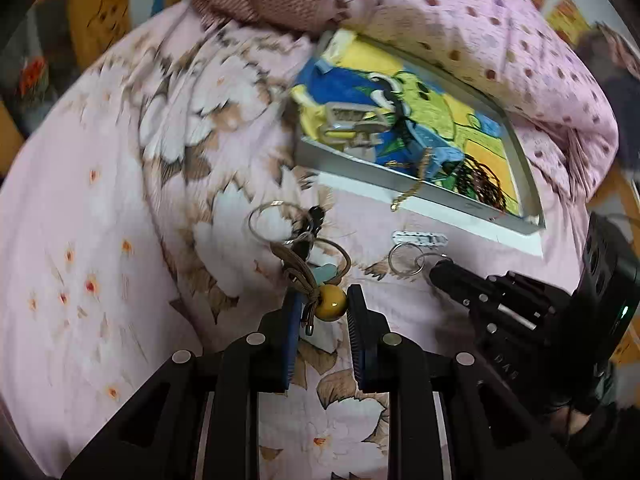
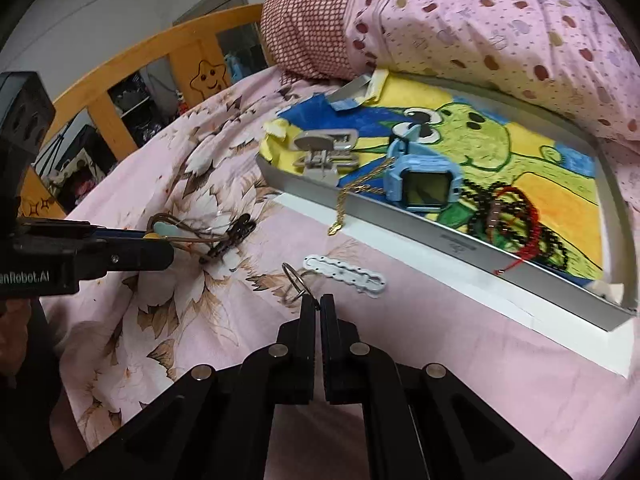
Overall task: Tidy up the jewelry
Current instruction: 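Grasp the yellow-bead keyring with the left tool while the right tool grasps the metal rings, then carry the keyring with the left tool into the tray while the right tool carries the rings there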
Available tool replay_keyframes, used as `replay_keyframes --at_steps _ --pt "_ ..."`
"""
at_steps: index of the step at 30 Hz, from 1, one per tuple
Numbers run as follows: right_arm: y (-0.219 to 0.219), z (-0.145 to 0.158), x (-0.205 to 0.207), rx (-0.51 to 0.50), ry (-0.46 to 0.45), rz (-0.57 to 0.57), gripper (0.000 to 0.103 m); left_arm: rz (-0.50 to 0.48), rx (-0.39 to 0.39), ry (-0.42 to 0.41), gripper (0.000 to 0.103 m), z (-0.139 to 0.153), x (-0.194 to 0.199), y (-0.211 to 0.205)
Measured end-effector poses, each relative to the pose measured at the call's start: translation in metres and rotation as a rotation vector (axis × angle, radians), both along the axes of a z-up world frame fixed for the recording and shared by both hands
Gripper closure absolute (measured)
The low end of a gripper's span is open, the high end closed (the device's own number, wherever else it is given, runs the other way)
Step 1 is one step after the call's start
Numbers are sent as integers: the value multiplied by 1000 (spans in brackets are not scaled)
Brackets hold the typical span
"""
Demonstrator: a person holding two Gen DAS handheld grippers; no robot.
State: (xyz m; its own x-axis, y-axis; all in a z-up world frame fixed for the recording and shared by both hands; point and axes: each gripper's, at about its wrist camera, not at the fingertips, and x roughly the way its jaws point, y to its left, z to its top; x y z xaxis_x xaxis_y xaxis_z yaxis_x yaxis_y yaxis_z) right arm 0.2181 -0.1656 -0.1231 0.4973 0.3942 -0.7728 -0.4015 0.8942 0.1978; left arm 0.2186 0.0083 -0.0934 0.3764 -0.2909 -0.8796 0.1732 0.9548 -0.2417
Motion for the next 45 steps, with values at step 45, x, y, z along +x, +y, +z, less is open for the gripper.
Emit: replay_keyframes --at_steps 45 --pt "-64 47 -8 159 -84 -205 100 -235 -243 -103 84 26 -18 -24"
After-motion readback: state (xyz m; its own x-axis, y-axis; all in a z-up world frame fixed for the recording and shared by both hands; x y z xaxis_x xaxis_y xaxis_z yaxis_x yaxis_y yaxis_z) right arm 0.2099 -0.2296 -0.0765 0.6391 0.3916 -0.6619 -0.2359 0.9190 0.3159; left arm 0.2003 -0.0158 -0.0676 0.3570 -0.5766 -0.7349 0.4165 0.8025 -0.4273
